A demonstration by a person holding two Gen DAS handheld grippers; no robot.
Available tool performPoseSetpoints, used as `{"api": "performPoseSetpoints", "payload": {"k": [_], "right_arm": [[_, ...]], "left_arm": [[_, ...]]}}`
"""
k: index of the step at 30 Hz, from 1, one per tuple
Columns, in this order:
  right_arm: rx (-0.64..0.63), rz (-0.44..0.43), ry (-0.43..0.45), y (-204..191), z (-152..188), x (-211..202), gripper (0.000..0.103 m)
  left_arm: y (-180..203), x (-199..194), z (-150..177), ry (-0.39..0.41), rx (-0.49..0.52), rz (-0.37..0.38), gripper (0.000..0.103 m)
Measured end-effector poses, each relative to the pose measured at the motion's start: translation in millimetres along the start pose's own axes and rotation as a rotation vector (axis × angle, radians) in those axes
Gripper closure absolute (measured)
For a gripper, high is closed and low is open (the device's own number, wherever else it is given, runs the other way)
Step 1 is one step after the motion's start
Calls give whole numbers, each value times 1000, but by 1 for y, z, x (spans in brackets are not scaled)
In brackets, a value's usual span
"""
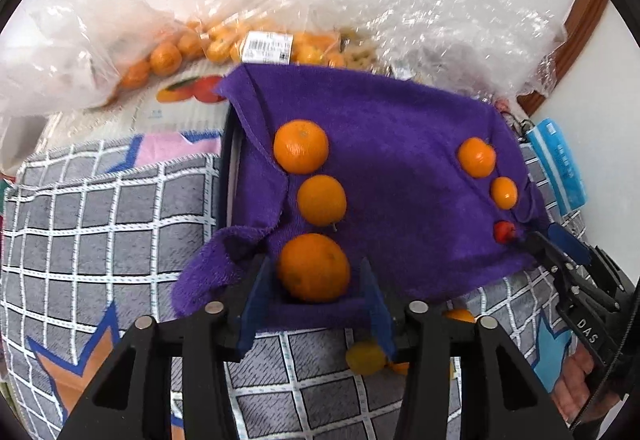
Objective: Organize fruits
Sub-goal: 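Lower the mandarin onto the towel and open the left gripper while the right gripper releases the apple, then withdraw both open grippers from the towel toward the remaining loose fruit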
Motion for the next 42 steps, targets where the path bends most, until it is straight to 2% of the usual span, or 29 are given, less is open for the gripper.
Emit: {"api": "performPoseSetpoints", "payload": {"k": [5,11,19,25,29,36,42], "right_arm": [[2,25,22,-3,-3,-17,36],[-1,48,58,-6,-5,-41,27],[6,30,124,-10,-2,-74,27],[-19,-5,151,-19,7,-94,27],[-4,-61,148,-27,15,-103,27],[-23,-66,103,-42,36,-101,25],[-3,-87,129,-49,50,-99,25]], "left_arm": [[1,-25,4,47,6,-10,57],[-3,-50,12,94,-8,-25,57],[-5,-87,27,168,-25,-4,57],[-6,-108,43,207,-33,-23,57],[-7,-118,58,215,-41,-4,57],[-12,-126,86,230,-51,-6,57],[-20,-120,105,217,-50,-21,57]]}}
Point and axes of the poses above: each gripper's, at about its wrist camera, not at the fingertips, and x roughly the way its jaws point, y to its right, z to its underside, the point moved 6 cm from there along x, roughly the way its jaws point, and after that the axes turned 4 degrees about -x, right-handed, at the moved point
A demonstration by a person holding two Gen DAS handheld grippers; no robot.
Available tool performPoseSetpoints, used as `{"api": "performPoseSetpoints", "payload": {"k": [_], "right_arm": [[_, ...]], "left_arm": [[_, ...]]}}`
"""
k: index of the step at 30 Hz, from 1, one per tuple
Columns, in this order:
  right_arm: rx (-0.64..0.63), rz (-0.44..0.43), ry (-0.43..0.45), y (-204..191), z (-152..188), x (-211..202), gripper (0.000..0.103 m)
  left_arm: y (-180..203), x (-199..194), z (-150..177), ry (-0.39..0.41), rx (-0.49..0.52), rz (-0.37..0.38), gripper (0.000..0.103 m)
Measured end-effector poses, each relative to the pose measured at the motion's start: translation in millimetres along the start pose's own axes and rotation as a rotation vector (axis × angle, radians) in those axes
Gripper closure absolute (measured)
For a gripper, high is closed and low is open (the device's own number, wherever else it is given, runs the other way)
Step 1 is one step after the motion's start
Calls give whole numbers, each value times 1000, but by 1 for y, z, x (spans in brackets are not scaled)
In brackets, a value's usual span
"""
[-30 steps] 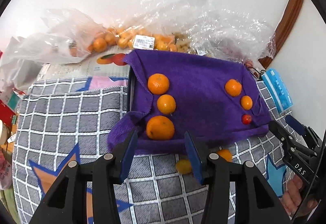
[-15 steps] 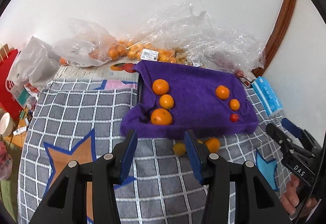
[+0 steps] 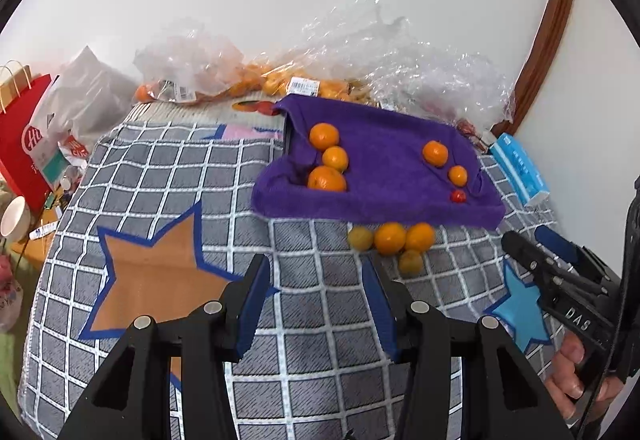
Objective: Organize fruits
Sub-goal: 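Withdraw both open grippers from the towel toward the remaining loose fruit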
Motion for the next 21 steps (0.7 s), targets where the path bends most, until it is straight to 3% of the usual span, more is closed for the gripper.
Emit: {"api": "performPoseSetpoints", "payload": {"k": [5,14,21], "right_arm": [[13,-6,-11,-2,9,10,26],[-8,-12,-57,-16,19,32,42],[-62,-30,-105,-39,26,55,46]], "left_arm": [[-9,10,13,-33,-3,-5,57],[-32,22,19,-64,-13,-17,57],[-50,34,19,-85,-38,-17,57]]}}
Point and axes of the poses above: each gripper's, at about its wrist camera, not at the fingertips, and x roughly the way its jaws point, y to its right, z to its underside, the point moved 6 cm from there along x, roughly the way its jaws point, and after that the axes turned 4 degrees about -x, right-handed, at the moved point
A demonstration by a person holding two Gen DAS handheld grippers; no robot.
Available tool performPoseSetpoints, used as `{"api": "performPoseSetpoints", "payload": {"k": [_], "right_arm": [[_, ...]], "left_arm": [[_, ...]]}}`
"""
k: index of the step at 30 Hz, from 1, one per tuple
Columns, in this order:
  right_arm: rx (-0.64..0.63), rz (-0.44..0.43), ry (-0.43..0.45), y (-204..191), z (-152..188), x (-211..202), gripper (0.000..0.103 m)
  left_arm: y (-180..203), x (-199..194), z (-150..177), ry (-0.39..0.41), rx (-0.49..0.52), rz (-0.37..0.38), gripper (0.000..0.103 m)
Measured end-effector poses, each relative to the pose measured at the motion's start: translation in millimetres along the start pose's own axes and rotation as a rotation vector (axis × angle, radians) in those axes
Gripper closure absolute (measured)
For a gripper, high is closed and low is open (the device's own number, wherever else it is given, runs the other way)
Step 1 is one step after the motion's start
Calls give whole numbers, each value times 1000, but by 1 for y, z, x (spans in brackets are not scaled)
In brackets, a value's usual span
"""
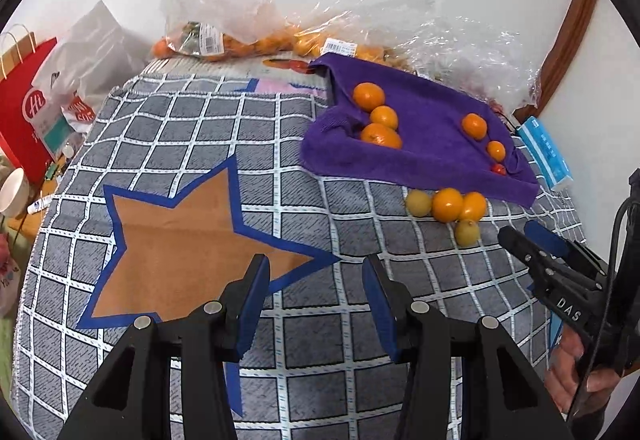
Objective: Organize fruits
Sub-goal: 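Withdraw both open grippers from the towel toward the remaining loose fruit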
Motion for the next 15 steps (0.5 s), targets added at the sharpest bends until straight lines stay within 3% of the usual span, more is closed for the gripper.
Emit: {"api": "performPoseSetpoints", "payload": {"k": [15], "right_arm": [[-39,-36,-102,-21,6,46,65]], "left_arm": [[-13,21,3,-51,-22,-8,57]]}}
Point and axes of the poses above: each gripper's, at about its wrist camera, not at the fingertips, and x roughly the way its jaws point, y to its right, z to its underside, the point moved 6 cm from there along x, roughly the way its jaws point, and after that the axes turned 4 degrees about -x, right-handed, at the moved point
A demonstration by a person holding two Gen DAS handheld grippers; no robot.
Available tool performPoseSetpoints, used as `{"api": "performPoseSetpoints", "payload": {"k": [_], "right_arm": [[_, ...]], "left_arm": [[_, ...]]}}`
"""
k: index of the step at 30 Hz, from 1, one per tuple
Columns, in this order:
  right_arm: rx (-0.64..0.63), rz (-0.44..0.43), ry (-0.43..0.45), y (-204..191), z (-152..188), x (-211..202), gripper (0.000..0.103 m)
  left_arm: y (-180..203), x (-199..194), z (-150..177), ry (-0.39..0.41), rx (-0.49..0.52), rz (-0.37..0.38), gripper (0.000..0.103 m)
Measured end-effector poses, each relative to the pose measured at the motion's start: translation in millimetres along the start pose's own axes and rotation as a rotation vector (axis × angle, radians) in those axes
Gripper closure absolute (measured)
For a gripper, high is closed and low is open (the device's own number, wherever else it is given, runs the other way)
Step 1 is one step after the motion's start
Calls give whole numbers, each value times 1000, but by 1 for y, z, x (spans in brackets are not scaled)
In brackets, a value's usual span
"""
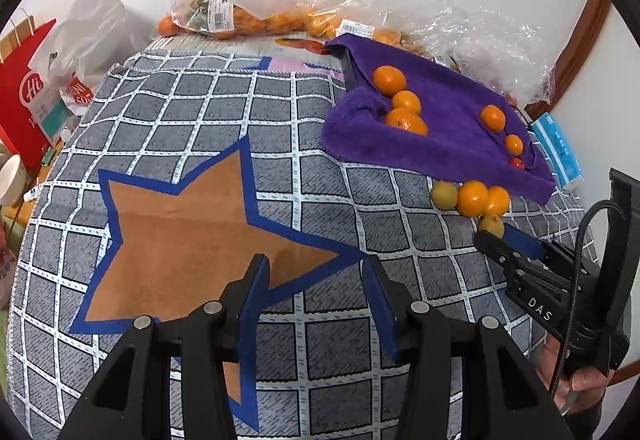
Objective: Organize fruits
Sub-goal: 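Withdraw both open grippers from the towel toward the remaining loose fruit, then grasp a small yellow fruit with the right gripper while the left gripper grasps another yellow fruit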
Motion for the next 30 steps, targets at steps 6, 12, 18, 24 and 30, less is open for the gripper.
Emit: {"api": "performPoseSetpoints", "payload": {"k": [6,12,18,24,30], "right_arm": [[-8,-18,20,0,1,-3,74],[-4,-2,56,17,5,-22,74],[23,49,81,53,13,-43,74],[78,97,86,90,24,-54,74],[131,115,77,115,34,-52,74]], "left_arm": [[14,5,3,-11,30,-2,57],[40,10,4,-21,66,10,57],[72,23,-3,-30,103,30,57],[96,39,-10,-41,133,34,57],[103,53,-15,-52,134,21,66]]}}
Point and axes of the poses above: each gripper's, at about its wrist camera, not at the fingertips, and x roughly the way its jaws point, y to its right, z to its underside, the point moved 6 cm from there along x, roughly the way its jaws point, and after that the axes turned 4 degrees about -x, right-handed, at the moved point
